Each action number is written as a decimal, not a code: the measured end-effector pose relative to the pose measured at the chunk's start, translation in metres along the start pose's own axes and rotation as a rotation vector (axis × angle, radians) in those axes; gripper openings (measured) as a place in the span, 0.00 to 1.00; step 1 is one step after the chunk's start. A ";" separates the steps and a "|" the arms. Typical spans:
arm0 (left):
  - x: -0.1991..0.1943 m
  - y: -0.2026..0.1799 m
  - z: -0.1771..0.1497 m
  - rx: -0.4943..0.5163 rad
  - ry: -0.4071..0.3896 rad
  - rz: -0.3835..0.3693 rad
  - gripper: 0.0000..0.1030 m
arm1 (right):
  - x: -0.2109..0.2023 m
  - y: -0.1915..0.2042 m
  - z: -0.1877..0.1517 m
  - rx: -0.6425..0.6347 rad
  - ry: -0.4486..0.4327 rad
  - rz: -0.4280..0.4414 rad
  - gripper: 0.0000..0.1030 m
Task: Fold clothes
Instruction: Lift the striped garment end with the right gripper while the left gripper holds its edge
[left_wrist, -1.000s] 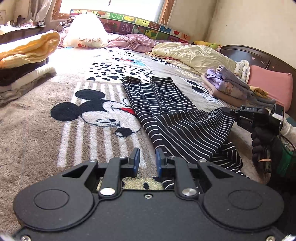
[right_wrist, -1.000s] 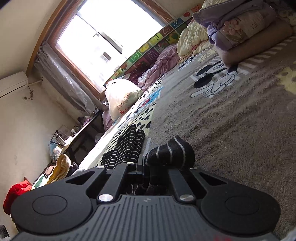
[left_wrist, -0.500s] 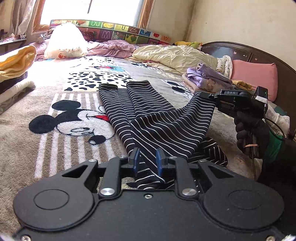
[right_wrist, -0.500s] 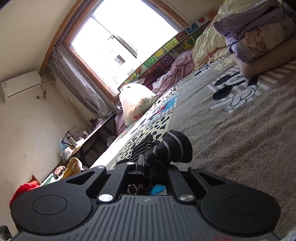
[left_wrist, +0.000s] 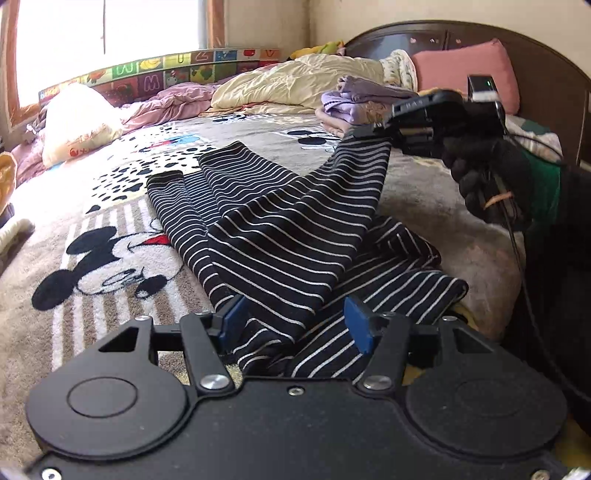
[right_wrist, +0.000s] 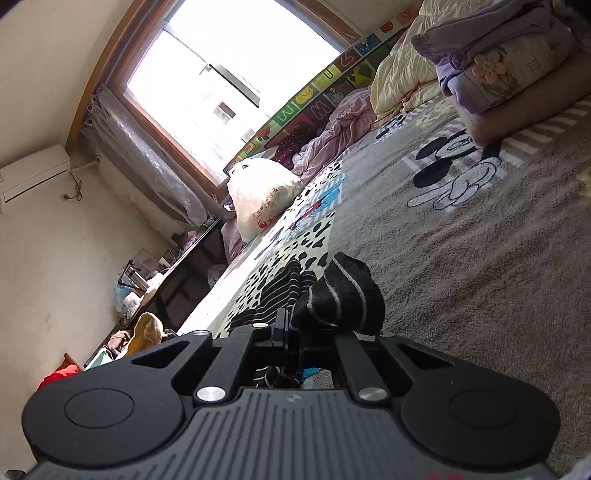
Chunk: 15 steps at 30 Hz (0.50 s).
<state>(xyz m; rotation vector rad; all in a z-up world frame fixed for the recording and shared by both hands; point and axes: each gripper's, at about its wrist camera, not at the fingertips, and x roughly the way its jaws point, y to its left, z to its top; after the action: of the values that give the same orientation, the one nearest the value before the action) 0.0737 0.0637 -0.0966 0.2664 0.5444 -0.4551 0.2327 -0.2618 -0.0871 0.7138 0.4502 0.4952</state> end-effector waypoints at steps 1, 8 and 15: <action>0.001 -0.005 -0.001 0.038 0.003 0.015 0.50 | -0.001 0.006 0.003 -0.008 -0.003 -0.010 0.07; 0.006 -0.016 -0.005 0.174 -0.011 0.095 0.34 | 0.006 0.049 0.020 -0.003 -0.010 -0.074 0.07; 0.015 -0.012 -0.005 0.153 0.001 0.108 0.05 | 0.044 0.095 0.036 -0.080 0.030 -0.177 0.07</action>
<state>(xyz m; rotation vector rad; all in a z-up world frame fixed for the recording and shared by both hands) 0.0772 0.0502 -0.1104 0.4402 0.4948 -0.3922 0.2620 -0.1930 -0.0055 0.5843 0.5139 0.3556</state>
